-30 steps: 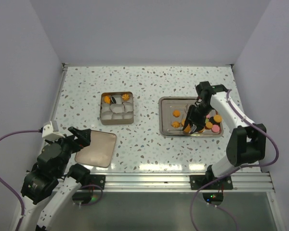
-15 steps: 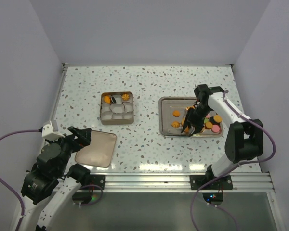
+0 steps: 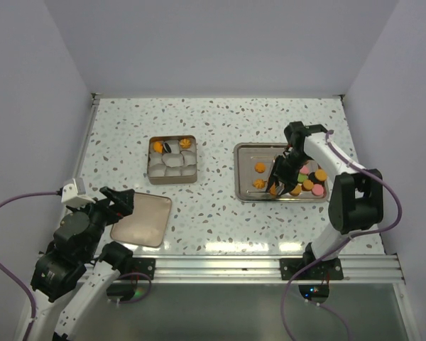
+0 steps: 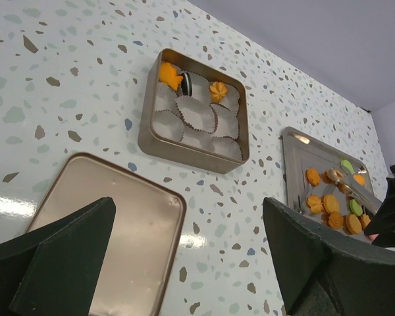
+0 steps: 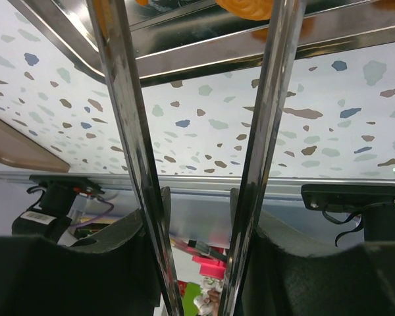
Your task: Pack the cookies
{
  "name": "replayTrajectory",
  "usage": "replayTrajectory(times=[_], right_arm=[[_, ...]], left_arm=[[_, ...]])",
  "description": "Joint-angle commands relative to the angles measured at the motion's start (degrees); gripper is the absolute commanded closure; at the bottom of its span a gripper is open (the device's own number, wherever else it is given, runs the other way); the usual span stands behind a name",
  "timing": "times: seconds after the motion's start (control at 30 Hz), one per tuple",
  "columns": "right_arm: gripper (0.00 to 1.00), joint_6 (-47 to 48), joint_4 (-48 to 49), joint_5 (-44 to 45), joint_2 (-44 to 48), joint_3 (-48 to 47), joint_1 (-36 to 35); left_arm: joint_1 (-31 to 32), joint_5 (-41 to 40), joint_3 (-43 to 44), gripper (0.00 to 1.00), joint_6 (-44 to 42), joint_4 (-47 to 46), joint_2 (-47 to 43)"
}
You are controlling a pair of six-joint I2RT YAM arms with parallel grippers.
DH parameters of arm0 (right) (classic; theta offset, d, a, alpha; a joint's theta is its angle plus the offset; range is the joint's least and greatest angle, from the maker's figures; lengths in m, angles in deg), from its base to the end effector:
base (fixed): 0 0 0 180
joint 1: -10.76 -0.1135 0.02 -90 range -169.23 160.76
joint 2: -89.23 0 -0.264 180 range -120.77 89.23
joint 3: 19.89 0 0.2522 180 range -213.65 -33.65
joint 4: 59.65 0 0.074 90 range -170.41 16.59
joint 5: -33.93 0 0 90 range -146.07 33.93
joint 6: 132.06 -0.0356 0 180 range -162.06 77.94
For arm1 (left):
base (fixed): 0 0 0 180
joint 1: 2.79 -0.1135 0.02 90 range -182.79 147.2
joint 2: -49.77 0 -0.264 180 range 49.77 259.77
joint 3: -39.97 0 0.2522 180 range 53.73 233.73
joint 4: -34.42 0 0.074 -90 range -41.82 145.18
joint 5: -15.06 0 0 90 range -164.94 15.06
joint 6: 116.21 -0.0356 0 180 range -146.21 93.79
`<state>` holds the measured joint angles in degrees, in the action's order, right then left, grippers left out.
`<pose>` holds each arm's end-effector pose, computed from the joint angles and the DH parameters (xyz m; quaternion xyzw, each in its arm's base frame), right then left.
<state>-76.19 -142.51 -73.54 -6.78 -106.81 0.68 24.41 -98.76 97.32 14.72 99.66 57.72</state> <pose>0.2866 0.0618 0.2283 -0.2084 -0.9660 -0.1344 0.0727 0.0290 0.0013 0.3124 -0.2168 0.7602 -0.1941 0.5809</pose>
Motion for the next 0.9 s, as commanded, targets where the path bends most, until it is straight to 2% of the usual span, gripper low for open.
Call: replayTrajectory(times=[0.0, 0.23, 0.43, 0.7, 0.87], right_arm=[[0.57, -0.7, 0.6, -0.9, -0.3, -2.1, 0.1], [0.69, -1.2, 2.4, -1.2, -0.4, 0.3, 0.1], [0.79, -1.3, 1.3, -1.2, -0.1, -1.9, 0.1], [0.83, -1.3, -3.4, -5.0, 0.7, -13.0, -0.5], [0.84, -2.9, -4.6, -8.0, 0.3, -20.2, -4.5]], left_arm=[[0.3, 0.0, 0.0, 0.00, -0.7, -2.4, -0.3], [0.3, -0.1, -0.1, 0.00, -0.6, -2.4, -0.2], [0.3, -0.2, -0.2, 0.00, -0.7, -2.5, -0.2], [0.3, -0.3, -0.3, 0.00, -0.4, -2.6, -1.0], [0.3, -0.3, -0.3, 0.00, -0.5, -2.7, -1.1]])
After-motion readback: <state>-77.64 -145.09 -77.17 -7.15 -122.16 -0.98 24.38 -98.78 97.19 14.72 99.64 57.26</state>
